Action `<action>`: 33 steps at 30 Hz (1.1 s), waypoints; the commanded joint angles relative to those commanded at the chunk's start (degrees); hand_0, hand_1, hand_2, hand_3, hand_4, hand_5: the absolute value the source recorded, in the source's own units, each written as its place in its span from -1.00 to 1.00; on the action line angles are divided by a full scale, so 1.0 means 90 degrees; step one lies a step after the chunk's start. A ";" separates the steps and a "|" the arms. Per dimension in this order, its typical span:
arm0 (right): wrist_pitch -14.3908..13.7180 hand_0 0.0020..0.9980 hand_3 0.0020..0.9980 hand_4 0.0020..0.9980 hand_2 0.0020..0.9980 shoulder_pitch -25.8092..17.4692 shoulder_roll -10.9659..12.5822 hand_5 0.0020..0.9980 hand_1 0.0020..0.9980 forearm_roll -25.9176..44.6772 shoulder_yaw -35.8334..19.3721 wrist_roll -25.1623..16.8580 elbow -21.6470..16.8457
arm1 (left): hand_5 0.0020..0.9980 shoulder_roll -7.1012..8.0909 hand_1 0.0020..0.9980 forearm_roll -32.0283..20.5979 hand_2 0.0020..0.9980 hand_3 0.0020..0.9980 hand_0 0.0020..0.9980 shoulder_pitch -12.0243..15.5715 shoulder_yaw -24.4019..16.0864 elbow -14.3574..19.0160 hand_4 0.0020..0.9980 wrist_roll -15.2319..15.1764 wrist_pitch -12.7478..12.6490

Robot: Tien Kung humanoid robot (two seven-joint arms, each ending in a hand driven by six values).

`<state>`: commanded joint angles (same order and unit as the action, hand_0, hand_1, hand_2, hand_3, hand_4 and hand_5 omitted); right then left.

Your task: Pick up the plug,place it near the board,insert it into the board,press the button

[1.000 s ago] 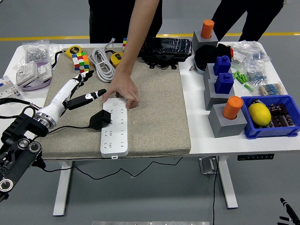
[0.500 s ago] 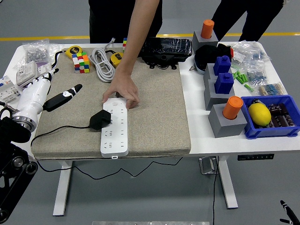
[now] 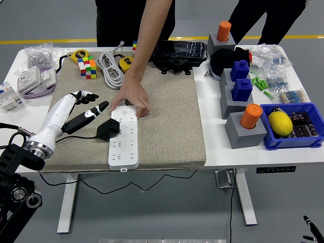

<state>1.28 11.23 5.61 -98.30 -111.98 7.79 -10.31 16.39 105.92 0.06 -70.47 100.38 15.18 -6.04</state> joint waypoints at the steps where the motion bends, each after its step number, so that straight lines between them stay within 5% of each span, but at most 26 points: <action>1: 0.0001 0.68 0.53 1.00 0.43 0.0008 0.0002 0.89 0.50 0.0010 0.0008 0.0000 0.0000 | 1.00 -0.0007 0.46 -0.0015 0.46 0.43 0.48 0.0004 0.0026 -0.0046 1.00 -0.0027 0.0026; 33: 0.0004 0.68 0.53 1.00 0.43 0.0027 -0.0005 0.90 0.50 -0.0027 -0.0069 -0.0006 0.0000 | 1.00 -0.0161 0.50 0.0576 0.48 0.43 0.56 0.0000 0.0658 -0.0686 1.00 -0.0088 -0.0073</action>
<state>1.31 11.47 5.56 -98.54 -112.60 7.73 -10.31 14.94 111.11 0.07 -64.55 94.21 14.38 -6.70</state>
